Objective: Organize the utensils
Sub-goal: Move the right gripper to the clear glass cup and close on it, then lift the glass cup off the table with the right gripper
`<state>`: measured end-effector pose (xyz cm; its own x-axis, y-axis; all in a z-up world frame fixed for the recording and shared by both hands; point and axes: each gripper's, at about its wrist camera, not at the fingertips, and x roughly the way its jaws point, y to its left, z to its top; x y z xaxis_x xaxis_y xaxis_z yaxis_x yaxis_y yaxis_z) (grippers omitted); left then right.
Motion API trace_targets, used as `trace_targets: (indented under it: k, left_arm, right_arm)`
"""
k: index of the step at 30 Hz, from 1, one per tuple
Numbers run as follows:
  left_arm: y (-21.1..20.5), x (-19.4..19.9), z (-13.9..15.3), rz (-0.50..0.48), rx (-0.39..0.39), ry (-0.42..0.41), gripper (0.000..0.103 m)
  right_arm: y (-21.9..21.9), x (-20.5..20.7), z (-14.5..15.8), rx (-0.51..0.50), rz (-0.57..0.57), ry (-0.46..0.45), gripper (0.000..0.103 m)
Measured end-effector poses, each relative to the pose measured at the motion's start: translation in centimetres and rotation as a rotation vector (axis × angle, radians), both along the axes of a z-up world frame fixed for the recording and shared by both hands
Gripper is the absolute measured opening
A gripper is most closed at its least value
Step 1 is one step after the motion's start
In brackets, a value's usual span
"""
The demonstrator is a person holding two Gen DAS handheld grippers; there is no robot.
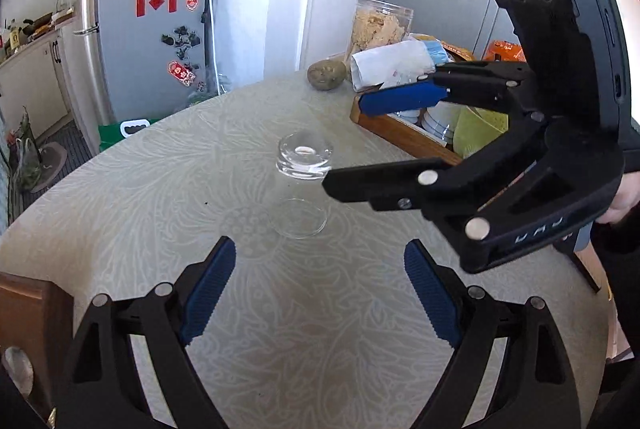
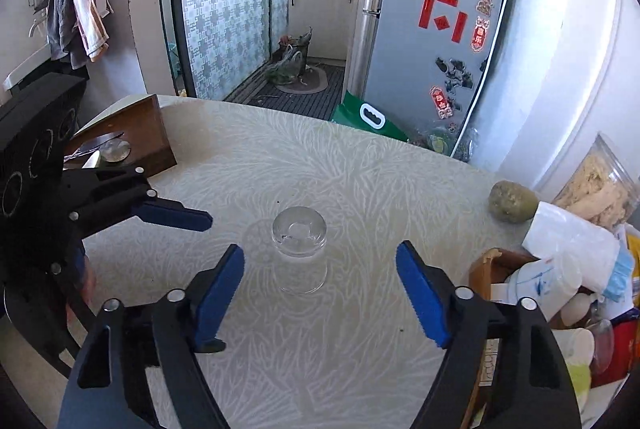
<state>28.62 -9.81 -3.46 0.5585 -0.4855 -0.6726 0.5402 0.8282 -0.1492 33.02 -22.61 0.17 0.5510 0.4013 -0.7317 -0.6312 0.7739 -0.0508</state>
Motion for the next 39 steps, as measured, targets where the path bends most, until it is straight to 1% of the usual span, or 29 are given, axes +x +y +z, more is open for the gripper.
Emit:
trace_targets:
  k: [1,3,5,7,9,10,11,12,14,15,17,20,23,24,25,27,28,32,39]
  left_arm:
    - [-0.1,0.3,-0.1,0.007,-0.004,-0.002,0.089]
    - [-0.3,0.9,-0.4,0.017,-0.001,-0.008,0.089]
    - [-0.3,1.8,-0.8,0.030,-0.007,0.017,0.088]
    - [-0.2,2.5,-0.8,0.034,-0.039,0.034,0.088]
    - [-0.5,3.0,-0.7,0.036,-0.034,0.035,0.088]
    - [-0.8,3.0,-0.8,0.031,-0.031,0.040,0.088]
    - [-1.0,3.2,-0.9,0.028,-0.027,0.048,0.086]
    - [-1.2,3.3,-1.0,0.022,-0.027,0.056,0.075]
    - [-1.7,3.5,-1.2,0.004,-0.012,0.071,0.070]
    - [-1.9,3.6,-1.3,-0.002,-0.005,0.074,0.065]
    - [-2.3,3.7,-1.3,-0.001,0.004,0.072,0.064]
    - [-2.3,3.9,-1.2,0.010,-0.013,0.072,0.063]
    - [-2.3,4.2,-1.3,0.018,-0.010,0.081,0.061]
    - [-2.4,4.3,-1.4,0.023,-0.003,0.080,0.055]
    - [-2.4,4.3,-1.4,0.027,0.005,0.077,0.053]
    - [-2.5,4.5,-1.4,0.043,0.031,0.068,0.041]
    - [-2.5,4.6,-1.4,0.046,0.044,0.065,0.039]
    - [-2.8,4.5,-1.4,0.042,0.061,0.054,0.039]
    - [-2.4,4.0,-1.3,0.029,0.045,0.061,0.038]
  right_arm:
    - [0.2,0.3,-0.3,-0.005,0.007,0.014,0.070]
    - [0.3,1.1,-1.0,0.001,0.007,0.044,0.067]
    - [0.4,1.6,-1.5,0.011,0.001,0.060,0.066]
    - [0.3,2.1,-1.7,0.043,0.000,0.085,0.065]
    - [0.2,2.6,-1.8,0.077,0.002,0.110,0.064]
    - [0.2,2.7,-1.8,0.095,0.010,0.126,0.061]
    - [0.2,2.8,-1.7,0.103,0.015,0.133,0.060]
    - [0.3,2.9,-1.7,0.102,0.021,0.136,0.058]
    - [0.3,2.9,-1.7,0.112,0.036,0.150,0.052]
    - [0.4,2.8,-1.6,0.109,0.042,0.147,0.050]
    - [0.6,2.7,-1.6,0.110,0.056,0.148,0.046]
    - [0.7,2.7,-1.7,0.108,0.060,0.151,0.042]
    - [0.9,2.6,-1.8,0.104,0.065,0.152,0.036]
    - [0.9,2.7,-1.8,0.104,0.065,0.151,0.036]
    - [0.9,2.7,-1.8,0.102,0.064,0.149,0.036]
    - [0.7,2.7,-1.8,0.106,0.060,0.150,0.036]
    - [0.6,2.8,-1.8,0.109,0.057,0.152,0.036]
    - [0.4,2.8,-1.8,0.111,0.057,0.149,0.035]
    - [0.3,2.6,-1.6,0.110,0.062,0.153,0.034]
